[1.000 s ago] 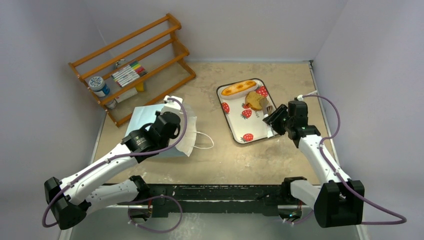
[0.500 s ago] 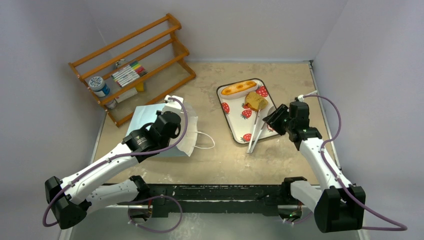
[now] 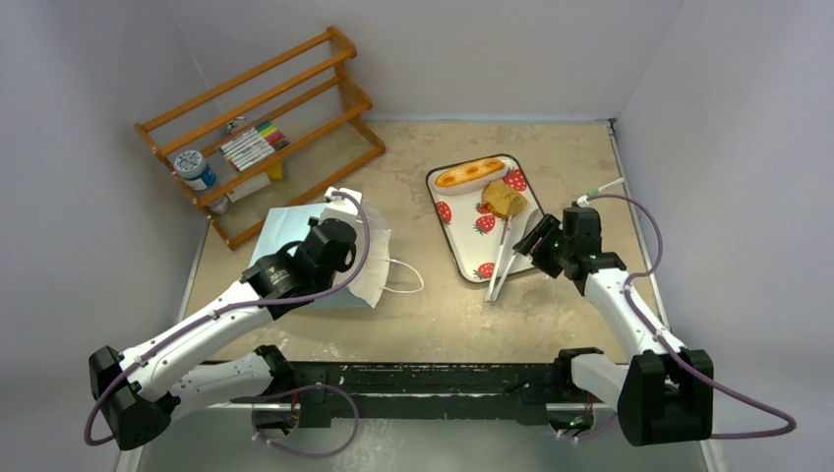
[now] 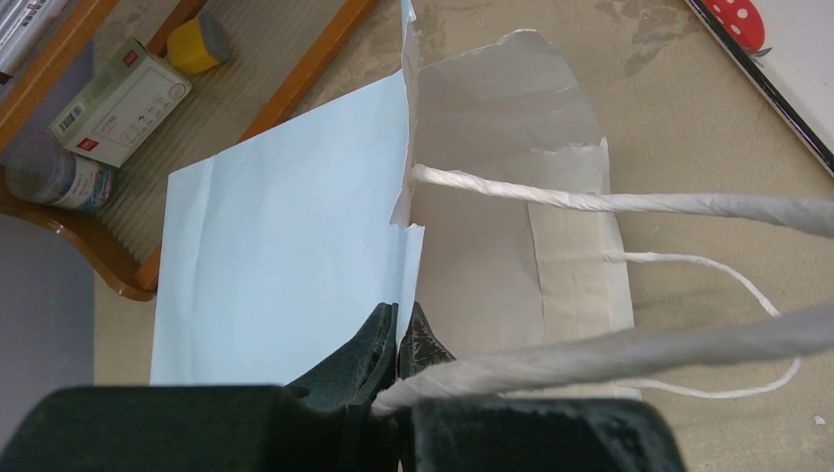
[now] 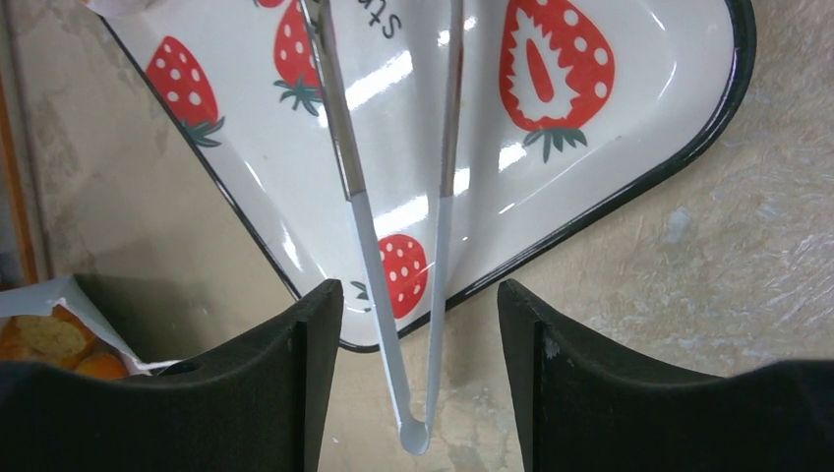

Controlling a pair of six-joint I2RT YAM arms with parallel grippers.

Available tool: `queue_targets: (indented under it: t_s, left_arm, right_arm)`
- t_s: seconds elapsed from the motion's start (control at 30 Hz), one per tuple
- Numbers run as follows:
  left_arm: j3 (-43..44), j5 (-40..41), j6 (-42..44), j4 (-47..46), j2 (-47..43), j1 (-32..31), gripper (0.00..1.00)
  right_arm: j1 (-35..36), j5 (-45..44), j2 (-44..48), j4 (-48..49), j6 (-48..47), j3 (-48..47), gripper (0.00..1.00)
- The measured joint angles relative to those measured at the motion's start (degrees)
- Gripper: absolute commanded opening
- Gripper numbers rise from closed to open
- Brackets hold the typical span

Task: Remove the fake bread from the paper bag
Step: Pick up the clamp from the container.

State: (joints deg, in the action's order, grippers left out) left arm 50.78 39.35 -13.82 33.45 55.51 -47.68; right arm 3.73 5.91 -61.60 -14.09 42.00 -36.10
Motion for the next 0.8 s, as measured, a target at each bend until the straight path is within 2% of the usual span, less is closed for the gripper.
queue_targets:
  t_s: [0.27, 0.8]
  left_arm:
    - [0.0, -0.9, 0.4, 0.0, 0.0, 0.0, 0.0]
    - [0.0, -8.8, 1.2, -2.8, 3.8, 0.0, 0.0]
  right_arm:
    - [0.0, 0.0, -4.2, 1.9, 0.0, 1.9, 0.56]
    - [0.0, -0.3, -13.3, 8.2, -0.1, 1.6, 0.5]
